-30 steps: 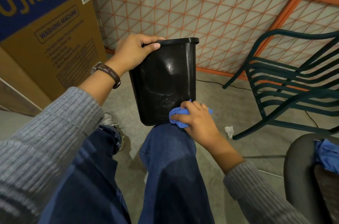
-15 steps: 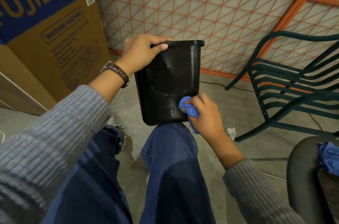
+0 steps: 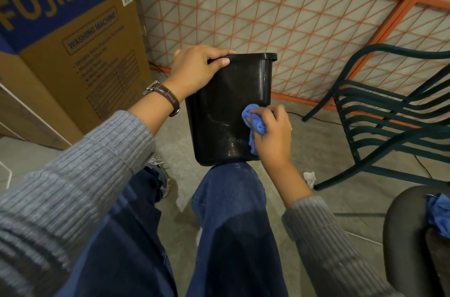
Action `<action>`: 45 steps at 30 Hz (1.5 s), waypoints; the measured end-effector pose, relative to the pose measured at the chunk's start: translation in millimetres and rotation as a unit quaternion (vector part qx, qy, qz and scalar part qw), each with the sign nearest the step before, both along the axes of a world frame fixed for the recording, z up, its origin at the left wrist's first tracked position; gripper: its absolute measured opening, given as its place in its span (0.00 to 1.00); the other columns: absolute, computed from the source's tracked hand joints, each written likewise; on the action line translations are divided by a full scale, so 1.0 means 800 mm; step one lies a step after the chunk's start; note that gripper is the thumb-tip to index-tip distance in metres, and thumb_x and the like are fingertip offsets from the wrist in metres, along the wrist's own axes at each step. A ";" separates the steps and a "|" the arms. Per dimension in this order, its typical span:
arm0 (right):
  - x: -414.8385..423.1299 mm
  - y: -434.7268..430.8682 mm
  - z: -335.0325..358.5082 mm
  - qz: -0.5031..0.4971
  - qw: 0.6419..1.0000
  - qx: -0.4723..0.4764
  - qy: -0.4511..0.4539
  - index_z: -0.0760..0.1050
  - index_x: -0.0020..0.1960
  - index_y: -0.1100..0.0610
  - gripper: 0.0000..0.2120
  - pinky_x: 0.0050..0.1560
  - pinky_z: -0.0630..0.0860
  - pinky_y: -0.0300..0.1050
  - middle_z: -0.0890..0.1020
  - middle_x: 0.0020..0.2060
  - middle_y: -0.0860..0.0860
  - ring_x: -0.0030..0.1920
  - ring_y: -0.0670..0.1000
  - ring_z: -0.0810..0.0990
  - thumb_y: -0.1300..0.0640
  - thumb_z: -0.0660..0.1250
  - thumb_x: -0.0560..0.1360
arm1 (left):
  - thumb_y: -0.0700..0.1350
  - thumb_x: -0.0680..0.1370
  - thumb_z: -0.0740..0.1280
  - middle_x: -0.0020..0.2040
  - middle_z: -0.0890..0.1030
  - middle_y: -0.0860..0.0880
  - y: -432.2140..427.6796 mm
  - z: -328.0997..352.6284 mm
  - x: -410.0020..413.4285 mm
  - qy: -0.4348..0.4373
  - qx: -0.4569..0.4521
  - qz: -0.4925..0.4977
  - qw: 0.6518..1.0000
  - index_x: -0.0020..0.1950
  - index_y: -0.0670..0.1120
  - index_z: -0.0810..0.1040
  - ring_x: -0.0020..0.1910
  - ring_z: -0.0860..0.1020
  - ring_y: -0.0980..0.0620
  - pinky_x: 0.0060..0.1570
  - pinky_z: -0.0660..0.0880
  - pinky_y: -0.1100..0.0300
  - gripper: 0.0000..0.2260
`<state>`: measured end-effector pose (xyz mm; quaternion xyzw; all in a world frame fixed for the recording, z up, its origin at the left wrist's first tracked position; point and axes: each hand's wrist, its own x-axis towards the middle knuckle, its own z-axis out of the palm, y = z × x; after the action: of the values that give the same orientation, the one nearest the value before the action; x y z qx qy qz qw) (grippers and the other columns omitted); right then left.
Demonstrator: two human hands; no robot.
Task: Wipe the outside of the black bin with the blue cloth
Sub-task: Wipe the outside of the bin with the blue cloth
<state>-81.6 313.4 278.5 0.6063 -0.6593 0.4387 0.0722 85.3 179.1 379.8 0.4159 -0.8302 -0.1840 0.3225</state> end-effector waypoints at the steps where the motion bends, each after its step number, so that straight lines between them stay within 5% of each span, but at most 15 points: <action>1: 0.010 -0.004 0.004 -0.015 1.000 -0.009 -0.013 0.78 0.53 0.53 0.12 0.44 0.74 0.58 0.73 0.45 0.54 0.45 0.55 0.75 0.62 0.70 0.70 | 0.54 0.78 0.61 0.61 0.78 0.57 0.000 0.001 -0.001 -0.004 -0.004 0.001 1.000 0.62 0.59 0.75 0.63 0.71 0.56 0.64 0.59 0.52 0.13; 7: 0.002 0.014 -0.010 0.130 0.976 0.043 0.170 0.79 0.56 0.52 0.15 0.44 0.74 0.57 0.74 0.43 0.55 0.43 0.56 0.74 0.62 0.71 0.70 | 0.56 0.77 0.61 0.59 0.79 0.57 -0.003 -0.001 0.002 -0.002 -0.016 -0.008 1.000 0.61 0.59 0.76 0.61 0.73 0.58 0.66 0.63 0.51 0.13; 11: -0.001 -0.001 0.000 0.071 0.997 0.006 0.034 0.80 0.51 0.57 0.08 0.41 0.74 0.52 0.73 0.43 0.54 0.41 0.50 0.74 0.59 0.69 0.72 | 0.55 0.77 0.62 0.57 0.81 0.55 0.000 -0.001 -0.006 -0.003 -0.048 -0.008 0.999 0.60 0.57 0.77 0.59 0.76 0.57 0.62 0.68 0.54 0.14; 14: 0.037 -0.017 -0.001 -0.006 0.998 -0.020 -0.054 0.79 0.52 0.58 0.11 0.40 0.74 0.52 0.73 0.43 0.55 0.42 0.52 0.74 0.55 0.65 0.73 | 0.55 0.77 0.62 0.57 0.81 0.56 0.002 0.001 -0.014 -0.016 -0.059 -0.003 0.998 0.61 0.57 0.77 0.58 0.76 0.58 0.55 0.67 0.65 0.14; 20: 0.026 0.003 -0.027 0.127 0.985 -0.001 0.114 0.80 0.53 0.57 0.11 0.39 0.74 0.54 0.75 0.43 0.58 0.41 0.58 0.75 0.60 0.69 0.71 | 0.54 0.78 0.62 0.60 0.79 0.56 -0.002 0.003 -0.008 -0.029 -0.041 0.007 0.999 0.61 0.56 0.77 0.61 0.74 0.58 0.50 0.65 0.68 0.13; 26: 0.034 -0.033 -0.003 -0.010 0.996 -0.074 -0.046 0.80 0.52 0.60 0.11 0.40 0.74 0.53 0.75 0.43 0.57 0.42 0.54 0.75 0.62 0.68 0.70 | 0.55 0.78 0.61 0.60 0.79 0.57 -0.003 0.003 -0.011 -0.035 -0.039 0.017 0.998 0.61 0.57 0.76 0.61 0.74 0.59 0.50 0.66 0.67 0.14; 33: 0.036 -0.016 -0.018 0.134 0.980 -0.015 0.149 0.79 0.54 0.55 0.12 0.41 0.71 0.53 0.77 0.46 0.58 0.41 0.57 0.74 0.60 0.69 0.70 | 0.55 0.78 0.61 0.60 0.79 0.57 -0.005 0.002 0.002 -0.026 -0.009 0.014 1.000 0.62 0.57 0.76 0.61 0.73 0.59 0.48 0.65 0.68 0.14; 39: 0.045 -0.044 0.010 0.007 0.998 -0.059 -0.017 0.81 0.51 0.58 0.11 0.40 0.73 0.55 0.76 0.44 0.57 0.42 0.55 0.74 0.59 0.65 0.70 | 0.55 0.77 0.62 0.59 0.79 0.58 0.002 0.004 0.000 -0.001 0.014 0.018 1.000 0.61 0.58 0.77 0.60 0.73 0.62 0.45 0.63 0.74 0.13; 42: 0.059 -0.044 0.013 0.065 0.995 -0.025 0.067 0.81 0.52 0.56 0.12 0.41 0.73 0.56 0.76 0.47 0.58 0.42 0.56 0.74 0.61 0.70 0.69 | 0.55 0.77 0.62 0.59 0.79 0.59 0.006 0.008 0.002 0.009 0.025 0.007 1.000 0.61 0.58 0.77 0.58 0.71 0.65 0.42 0.61 0.80 0.13; 45: 0.041 -0.038 0.021 0.160 0.984 0.002 0.081 0.78 0.58 0.55 0.19 0.48 0.74 0.57 0.69 0.58 0.57 0.52 0.55 0.74 0.62 0.73 0.68 | 0.55 0.77 0.63 0.58 0.79 0.59 0.010 0.012 0.009 0.005 0.024 0.008 1.000 0.60 0.61 0.76 0.58 0.73 0.63 0.44 0.66 0.73 0.12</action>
<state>-48.5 282.7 295.2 0.7377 -0.5465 0.3927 0.0536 92.6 186.8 389.1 0.4291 -0.8205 -0.2037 0.3180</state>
